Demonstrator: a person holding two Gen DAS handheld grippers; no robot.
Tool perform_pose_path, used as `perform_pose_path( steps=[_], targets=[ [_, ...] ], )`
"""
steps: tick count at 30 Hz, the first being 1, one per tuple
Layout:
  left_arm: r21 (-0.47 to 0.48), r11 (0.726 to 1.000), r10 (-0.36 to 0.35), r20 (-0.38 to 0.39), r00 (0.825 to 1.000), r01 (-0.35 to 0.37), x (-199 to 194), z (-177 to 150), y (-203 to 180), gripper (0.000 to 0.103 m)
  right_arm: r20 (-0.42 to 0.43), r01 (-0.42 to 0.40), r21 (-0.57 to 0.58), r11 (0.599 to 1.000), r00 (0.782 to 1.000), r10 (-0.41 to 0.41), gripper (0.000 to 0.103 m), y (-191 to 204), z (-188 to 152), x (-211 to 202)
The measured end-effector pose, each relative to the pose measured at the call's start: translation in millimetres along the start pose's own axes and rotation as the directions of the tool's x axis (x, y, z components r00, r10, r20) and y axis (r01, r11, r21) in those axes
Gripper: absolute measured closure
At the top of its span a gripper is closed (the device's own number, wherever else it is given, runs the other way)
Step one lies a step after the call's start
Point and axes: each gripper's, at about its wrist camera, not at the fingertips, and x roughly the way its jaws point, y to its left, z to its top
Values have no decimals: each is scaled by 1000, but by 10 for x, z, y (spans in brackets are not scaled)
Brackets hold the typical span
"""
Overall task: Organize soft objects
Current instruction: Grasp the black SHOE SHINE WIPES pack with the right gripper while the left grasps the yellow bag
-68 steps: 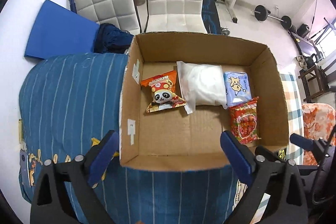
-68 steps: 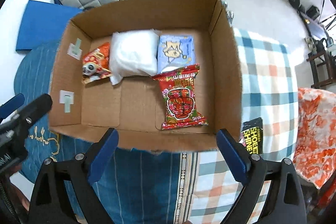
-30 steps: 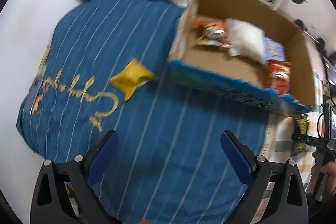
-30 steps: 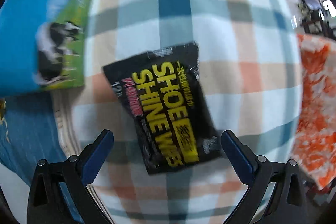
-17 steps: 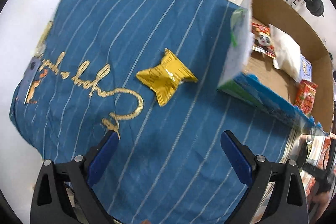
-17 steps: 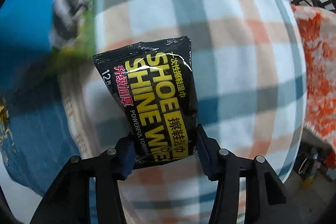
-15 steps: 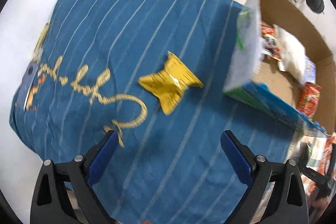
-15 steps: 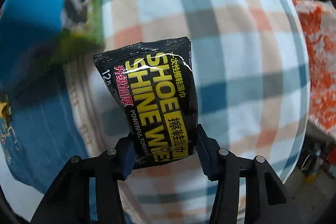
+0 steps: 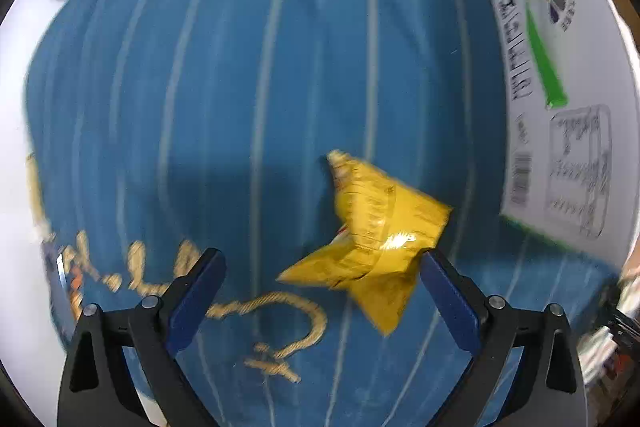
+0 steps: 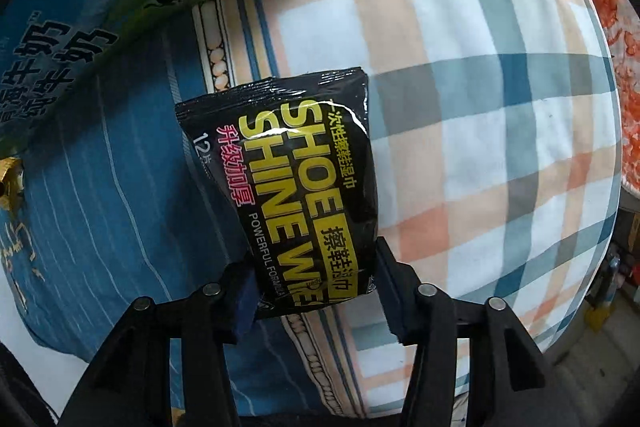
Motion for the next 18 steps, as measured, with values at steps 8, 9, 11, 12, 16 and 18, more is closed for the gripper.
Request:
perform_pose_path(
  steps=[8,9,11,12,16,18],
  targets=[
    [65,992,-105,-20,994,106,167,168,-152,44,-9,32,-6,999,999,-32,45,137,23,46],
    [67,990,-122,-26,992,124,200,149,-148,48,-8,30,-4,1000,1000,-30,46,156,26,48],
    [70,986,-147,-31,989,149,212,97,-183,51,-7,28,-7,1000,1000,-28,47,213,47,50],
    [75,988,-137,-23,990,139,200,58,-204,51,-7,25,-14,1000,1000,-25,48,231,41,43],
    [77,989,-128,-17,992,129,180,-167,-253,52,-9,23,-65,998,1000,-24,51,71,16,-24],
    [45,987,-150,-22,988,151,186,-358,-231,52,-18,17,-90,996,1000,-18,51,54,-21,-29]
  ],
)
